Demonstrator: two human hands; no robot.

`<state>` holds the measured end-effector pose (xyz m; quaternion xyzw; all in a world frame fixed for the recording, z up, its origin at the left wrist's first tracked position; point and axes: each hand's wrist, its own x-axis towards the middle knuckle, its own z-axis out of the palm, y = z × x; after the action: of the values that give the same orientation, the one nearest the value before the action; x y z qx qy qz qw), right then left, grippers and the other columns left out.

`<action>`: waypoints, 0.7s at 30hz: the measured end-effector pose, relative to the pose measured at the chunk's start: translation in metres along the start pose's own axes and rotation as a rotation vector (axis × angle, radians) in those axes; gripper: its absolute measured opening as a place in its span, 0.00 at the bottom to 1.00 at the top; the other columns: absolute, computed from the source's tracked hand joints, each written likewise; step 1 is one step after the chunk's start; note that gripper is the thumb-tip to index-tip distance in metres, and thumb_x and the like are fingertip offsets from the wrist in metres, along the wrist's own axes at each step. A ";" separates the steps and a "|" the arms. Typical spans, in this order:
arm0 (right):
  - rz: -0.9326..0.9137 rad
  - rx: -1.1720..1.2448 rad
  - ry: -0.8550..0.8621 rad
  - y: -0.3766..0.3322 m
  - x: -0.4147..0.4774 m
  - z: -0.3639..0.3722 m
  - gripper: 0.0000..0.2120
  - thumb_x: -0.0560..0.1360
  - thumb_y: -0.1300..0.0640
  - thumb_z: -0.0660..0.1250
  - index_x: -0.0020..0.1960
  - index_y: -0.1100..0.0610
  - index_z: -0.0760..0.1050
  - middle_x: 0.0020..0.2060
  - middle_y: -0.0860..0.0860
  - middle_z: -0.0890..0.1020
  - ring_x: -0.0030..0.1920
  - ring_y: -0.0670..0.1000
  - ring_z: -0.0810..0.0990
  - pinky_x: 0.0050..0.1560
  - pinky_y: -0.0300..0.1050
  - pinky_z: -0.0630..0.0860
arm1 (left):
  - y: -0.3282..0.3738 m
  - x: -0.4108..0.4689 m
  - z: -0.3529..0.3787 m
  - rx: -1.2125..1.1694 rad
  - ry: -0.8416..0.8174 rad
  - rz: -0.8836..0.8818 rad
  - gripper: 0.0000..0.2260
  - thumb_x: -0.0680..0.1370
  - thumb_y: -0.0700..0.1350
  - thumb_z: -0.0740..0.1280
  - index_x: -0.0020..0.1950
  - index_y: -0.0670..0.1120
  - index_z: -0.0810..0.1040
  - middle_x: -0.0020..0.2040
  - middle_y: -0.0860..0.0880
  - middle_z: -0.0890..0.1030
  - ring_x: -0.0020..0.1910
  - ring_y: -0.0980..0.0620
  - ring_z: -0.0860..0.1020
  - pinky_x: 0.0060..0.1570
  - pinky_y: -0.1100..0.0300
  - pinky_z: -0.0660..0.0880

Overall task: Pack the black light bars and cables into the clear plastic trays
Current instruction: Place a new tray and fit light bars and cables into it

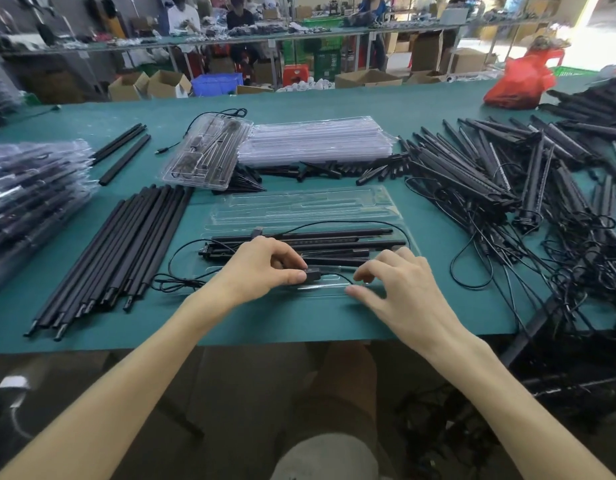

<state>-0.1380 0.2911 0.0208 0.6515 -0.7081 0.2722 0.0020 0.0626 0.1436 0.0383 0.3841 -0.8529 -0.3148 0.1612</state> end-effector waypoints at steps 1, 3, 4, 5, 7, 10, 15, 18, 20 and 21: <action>-0.003 -0.005 -0.008 0.001 -0.001 0.000 0.11 0.77 0.44 0.69 0.53 0.49 0.82 0.47 0.44 0.78 0.55 0.49 0.71 0.60 0.46 0.64 | 0.001 0.000 0.000 0.023 -0.005 0.006 0.04 0.72 0.48 0.78 0.46 0.53 0.87 0.36 0.60 0.83 0.35 0.62 0.76 0.41 0.67 0.72; -0.017 -0.007 -0.019 0.002 -0.003 -0.001 0.10 0.77 0.45 0.70 0.53 0.49 0.82 0.48 0.43 0.78 0.56 0.50 0.71 0.62 0.47 0.62 | 0.002 0.001 0.000 0.035 -0.009 -0.002 0.04 0.72 0.47 0.79 0.45 0.53 0.87 0.38 0.59 0.84 0.38 0.63 0.79 0.41 0.70 0.73; -0.023 -0.007 -0.023 0.002 -0.004 -0.002 0.10 0.77 0.45 0.70 0.54 0.49 0.81 0.49 0.43 0.78 0.56 0.50 0.71 0.62 0.47 0.62 | 0.002 0.001 0.001 0.027 -0.010 -0.015 0.04 0.71 0.47 0.79 0.44 0.53 0.86 0.38 0.59 0.85 0.38 0.64 0.80 0.41 0.72 0.73; -0.027 -0.008 -0.029 0.002 -0.005 -0.002 0.09 0.78 0.46 0.70 0.54 0.49 0.81 0.50 0.43 0.78 0.57 0.49 0.71 0.62 0.46 0.61 | 0.002 0.002 0.001 0.017 -0.009 -0.033 0.05 0.70 0.47 0.80 0.43 0.52 0.86 0.37 0.60 0.85 0.38 0.64 0.81 0.41 0.72 0.73; -0.025 -0.007 -0.043 0.003 -0.007 -0.003 0.09 0.79 0.48 0.69 0.56 0.49 0.81 0.51 0.43 0.78 0.57 0.49 0.71 0.63 0.46 0.60 | 0.003 0.004 0.001 -0.018 -0.011 -0.078 0.06 0.69 0.46 0.81 0.42 0.51 0.86 0.36 0.59 0.85 0.37 0.64 0.82 0.42 0.68 0.76; -0.010 0.009 -0.040 0.004 -0.006 -0.003 0.07 0.79 0.52 0.69 0.56 0.49 0.82 0.51 0.43 0.79 0.56 0.49 0.71 0.61 0.44 0.60 | 0.004 0.008 0.000 -0.069 -0.042 -0.142 0.08 0.67 0.43 0.82 0.41 0.48 0.85 0.33 0.58 0.84 0.34 0.64 0.80 0.43 0.64 0.75; 0.001 0.008 -0.003 0.003 0.001 -0.001 0.06 0.79 0.58 0.69 0.53 0.51 0.83 0.49 0.45 0.81 0.55 0.50 0.73 0.58 0.41 0.58 | 0.008 0.014 -0.004 -0.077 -0.101 -0.208 0.09 0.65 0.43 0.83 0.37 0.50 0.85 0.32 0.56 0.84 0.30 0.65 0.78 0.35 0.68 0.71; 0.003 0.036 -0.015 0.003 0.007 -0.001 0.08 0.79 0.60 0.69 0.52 0.49 0.84 0.48 0.42 0.80 0.54 0.48 0.73 0.58 0.40 0.56 | 0.009 0.015 -0.004 -0.064 -0.090 -0.200 0.08 0.66 0.43 0.83 0.37 0.50 0.85 0.32 0.56 0.84 0.30 0.64 0.77 0.30 0.68 0.71; 0.005 0.052 -0.038 0.003 0.009 -0.002 0.08 0.79 0.59 0.69 0.52 0.48 0.84 0.47 0.40 0.79 0.53 0.47 0.73 0.59 0.42 0.57 | 0.009 0.014 -0.003 -0.066 -0.075 -0.182 0.07 0.67 0.43 0.82 0.38 0.49 0.86 0.32 0.55 0.84 0.32 0.61 0.79 0.31 0.66 0.73; 0.009 0.072 -0.048 0.004 0.010 -0.003 0.08 0.79 0.59 0.69 0.51 0.47 0.83 0.47 0.40 0.80 0.53 0.47 0.74 0.59 0.43 0.58 | 0.009 0.013 -0.003 -0.065 -0.067 -0.171 0.06 0.68 0.43 0.82 0.38 0.49 0.86 0.31 0.55 0.84 0.31 0.62 0.78 0.31 0.66 0.73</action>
<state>-0.1445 0.2833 0.0247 0.6543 -0.7005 0.2820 -0.0396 0.0505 0.1374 0.0466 0.4391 -0.8113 -0.3676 0.1175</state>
